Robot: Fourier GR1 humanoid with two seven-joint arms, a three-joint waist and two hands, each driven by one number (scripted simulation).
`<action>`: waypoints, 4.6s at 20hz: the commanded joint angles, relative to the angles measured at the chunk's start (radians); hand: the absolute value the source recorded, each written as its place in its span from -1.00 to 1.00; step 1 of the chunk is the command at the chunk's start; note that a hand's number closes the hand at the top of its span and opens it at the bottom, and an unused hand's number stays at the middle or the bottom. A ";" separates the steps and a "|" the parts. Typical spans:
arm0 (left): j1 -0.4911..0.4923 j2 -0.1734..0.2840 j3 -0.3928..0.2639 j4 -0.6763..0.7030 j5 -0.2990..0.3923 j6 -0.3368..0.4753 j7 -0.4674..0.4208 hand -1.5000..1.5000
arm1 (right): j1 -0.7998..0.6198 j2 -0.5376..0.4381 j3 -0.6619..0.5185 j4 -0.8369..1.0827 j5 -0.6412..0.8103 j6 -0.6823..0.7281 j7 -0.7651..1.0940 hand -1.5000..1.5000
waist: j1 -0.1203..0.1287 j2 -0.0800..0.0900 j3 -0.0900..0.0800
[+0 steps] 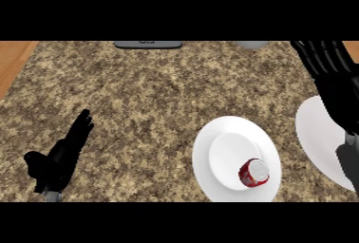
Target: Pick the can from the plate and place it in the plate
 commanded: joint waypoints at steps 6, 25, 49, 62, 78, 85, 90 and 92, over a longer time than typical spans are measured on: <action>-0.172 0.035 0.092 0.044 -0.023 0.044 0.107 0.00 | 0.219 -0.010 -0.015 0.244 -0.106 0.300 -0.127 1.00 | -0.012 0.016 0.001; -0.222 -0.006 0.130 0.147 -0.029 -0.015 0.116 0.00 | 0.488 -0.065 0.024 0.226 0.505 0.091 -0.428 -1.00 | -0.009 0.006 -0.002; -0.301 -0.066 0.178 0.256 -0.062 -0.071 0.095 0.00 | 0.339 -0.028 0.213 0.081 0.900 0.324 0.099 -1.00 | -0.007 0.009 -0.002; -0.262 -0.092 0.201 0.189 -0.121 -0.079 0.130 0.00 | 0.246 0.147 0.209 0.262 1.081 0.355 0.118 -1.00 | -0.003 0.008 -0.002; -0.188 -0.088 0.247 0.143 -0.134 -0.146 0.112 0.00 | 0.384 0.185 0.294 0.155 1.225 0.416 0.008 1.00 | -0.007 0.006 -0.002; -0.208 -0.123 0.242 0.139 -0.156 -0.129 0.117 0.00 | 0.346 0.289 0.241 0.269 1.267 0.305 0.005 1.00 | -0.006 0.007 -0.002; -0.198 -0.113 0.242 0.115 -0.154 -0.136 0.121 0.00 | 0.306 0.431 0.224 0.261 1.324 0.178 0.188 1.00 | -0.002 0.007 -0.002; -0.201 -0.091 0.261 0.082 -0.127 -0.151 0.176 0.00 | 0.339 0.396 0.245 0.140 1.390 0.135 0.222 1.00 | -0.007 0.003 -0.002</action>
